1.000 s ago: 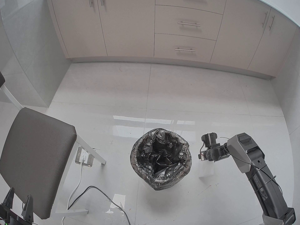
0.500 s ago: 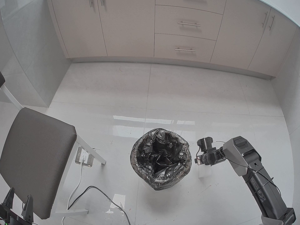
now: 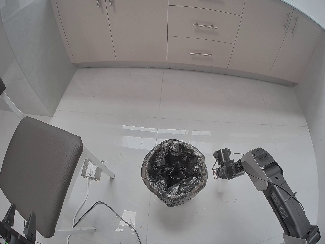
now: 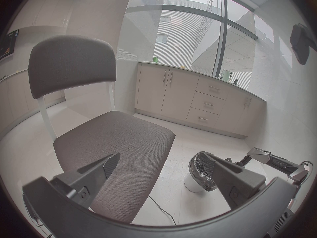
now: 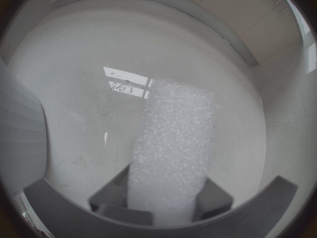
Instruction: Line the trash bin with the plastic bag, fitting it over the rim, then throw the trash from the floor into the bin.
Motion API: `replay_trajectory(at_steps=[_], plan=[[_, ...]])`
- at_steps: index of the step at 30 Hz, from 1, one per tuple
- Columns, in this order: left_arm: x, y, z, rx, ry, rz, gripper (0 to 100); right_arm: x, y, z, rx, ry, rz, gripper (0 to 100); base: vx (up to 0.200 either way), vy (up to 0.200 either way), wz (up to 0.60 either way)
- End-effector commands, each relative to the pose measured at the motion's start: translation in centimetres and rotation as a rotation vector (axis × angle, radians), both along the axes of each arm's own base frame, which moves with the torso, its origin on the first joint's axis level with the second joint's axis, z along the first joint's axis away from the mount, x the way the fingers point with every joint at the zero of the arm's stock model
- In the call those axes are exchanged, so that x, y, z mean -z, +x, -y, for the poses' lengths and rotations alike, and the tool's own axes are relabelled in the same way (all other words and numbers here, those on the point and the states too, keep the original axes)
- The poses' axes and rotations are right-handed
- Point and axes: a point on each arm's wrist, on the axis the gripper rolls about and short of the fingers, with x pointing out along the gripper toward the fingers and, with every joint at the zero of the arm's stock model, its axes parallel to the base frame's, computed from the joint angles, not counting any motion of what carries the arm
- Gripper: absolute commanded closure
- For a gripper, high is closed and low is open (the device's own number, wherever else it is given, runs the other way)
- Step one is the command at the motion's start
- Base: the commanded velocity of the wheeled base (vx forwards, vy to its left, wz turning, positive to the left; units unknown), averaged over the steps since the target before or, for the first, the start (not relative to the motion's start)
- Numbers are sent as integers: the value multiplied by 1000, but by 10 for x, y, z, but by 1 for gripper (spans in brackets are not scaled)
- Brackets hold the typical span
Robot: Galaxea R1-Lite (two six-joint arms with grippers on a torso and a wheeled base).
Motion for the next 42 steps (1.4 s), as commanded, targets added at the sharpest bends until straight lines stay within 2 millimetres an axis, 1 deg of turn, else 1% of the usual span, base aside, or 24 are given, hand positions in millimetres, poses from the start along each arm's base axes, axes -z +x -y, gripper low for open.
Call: replay_trajectory(at_steps=[1,7,10,13,16,17,18,19,21,22,23,26,27,29,30,31,32,33,35,36,37,38,39,42], plan=[[0,-1,0,0,-1,14,0,1,0,0,0,-1,0,100,0,0,0],[0,-1,0,0,-1,14,0,1,0,6,17,-31,-11,100,0,0,0],[0,-1,0,-1,-3,13,0,-18,5,10,33,-55,-11,100,0,0,0],[0,-1,0,0,-1,14,0,-41,2,11,35,-79,-98,100,0,0,0],[0,-1,0,0,-1,14,0,-49,-4,11,31,-97,-180,100,0,0,0],[0,-1,0,0,-1,14,0,-86,2,6,28,-84,-131,100,0,0,0],[0,-1,0,0,-1,16,0,-100,4,4,26,-80,-109,100,0,0,0],[0,-1,0,0,-1,16,0,-101,4,4,24,-80,-108,100,0,0,0],[0,-1,-1,-28,4,16,0,-135,7,0,9,-78,-56,100,0,0,0],[0,-1,-1,-28,4,16,0,-135,7,0,9,-78,-56,100,0,0,0],[0,-1,-1,-57,6,15,0,-159,8,-5,-24,-91,-27,100,0,0,0],[0,-1,-2,-100,19,14,0,-195,6,-10,-56,-103,12,100,0,0,0],[0,-1,-3,-127,35,13,0,-213,2,-17,-73,-102,32,100,0,0,0],[0,-1,-3,-145,52,9,0,-231,-2,-23,-88,-100,51,100,0,0,0],[0,-2,-3,-151,60,8,0,-250,-7,-31,-104,-96,73,100,0,0,0],[0,-2,-3,-151,60,8,0,-253,-8,-32,-107,-96,74,100,0,0,0],[0,-2,-3,-151,65,8,0,-275,-17,-44,-136,-92,94,100,0,0,0],[0,-2,-3,-150,64,10,0,-290,-24,-51,-155,-93,101,100,0,0,0],[0,-1,-3,-146,66,10,0,-307,-35,-61,-188,-97,108,100,0,0,0],[0,-1,-3,-146,72,9,0,-307,-35,-61,-188,-97,108,100,0,0,0],[0,-2,-3,-148,80,8,0,-325,-45,-71,-224,-104,122,100,0,0,0],[0,-2,-3,-148,80,8,0,-325,-45,-71,-224,-104,122,100,0,0,0],[0,-1,-4,-157,119,16,0,-342,-57,-83,-259,-103,141,100,0,0,0],[-1,0,-4,-193,127,37,0,-360,-70,-92,-278,-109,164,100,0,0,0]])
